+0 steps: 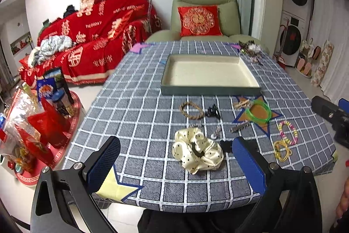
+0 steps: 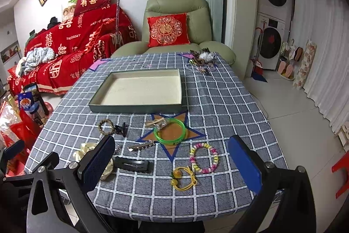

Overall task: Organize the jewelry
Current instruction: 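Grasp the cream polka-dot scrunchie with the left gripper while the right grasps the beaded bracelet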

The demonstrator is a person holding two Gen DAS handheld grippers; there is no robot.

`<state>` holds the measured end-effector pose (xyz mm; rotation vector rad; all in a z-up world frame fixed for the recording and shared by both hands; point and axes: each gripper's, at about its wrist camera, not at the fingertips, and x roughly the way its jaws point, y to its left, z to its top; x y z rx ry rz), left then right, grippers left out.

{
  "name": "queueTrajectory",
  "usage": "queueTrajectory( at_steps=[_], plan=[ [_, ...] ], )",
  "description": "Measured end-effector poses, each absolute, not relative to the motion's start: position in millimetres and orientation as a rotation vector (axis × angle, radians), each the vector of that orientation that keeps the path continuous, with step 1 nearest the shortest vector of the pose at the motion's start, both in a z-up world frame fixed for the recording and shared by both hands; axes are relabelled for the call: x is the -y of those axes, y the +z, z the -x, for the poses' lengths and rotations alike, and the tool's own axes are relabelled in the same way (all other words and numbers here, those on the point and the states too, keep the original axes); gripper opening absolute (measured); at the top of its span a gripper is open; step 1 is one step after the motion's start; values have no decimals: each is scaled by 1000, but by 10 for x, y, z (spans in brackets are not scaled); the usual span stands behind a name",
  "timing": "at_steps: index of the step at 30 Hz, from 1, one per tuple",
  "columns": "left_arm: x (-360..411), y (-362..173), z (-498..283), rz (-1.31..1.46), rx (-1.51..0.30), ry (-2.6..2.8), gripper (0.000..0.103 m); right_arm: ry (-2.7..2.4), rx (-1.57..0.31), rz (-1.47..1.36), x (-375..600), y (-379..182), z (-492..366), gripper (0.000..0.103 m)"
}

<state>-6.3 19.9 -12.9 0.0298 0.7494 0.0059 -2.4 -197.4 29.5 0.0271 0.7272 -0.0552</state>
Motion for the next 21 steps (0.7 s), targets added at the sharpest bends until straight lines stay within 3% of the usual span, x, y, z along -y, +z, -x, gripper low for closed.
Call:
queueTrajectory(
  at_steps=[10,21],
  plan=[
    [-326,-795,-294,48,-958,-75,103,-143,-919,-68,2485,-369,-105,103],
    [-265,-1061,-616,93,-1011,-113,103,-191,-1047,-83,2825,-866,-378,103]
  ],
)
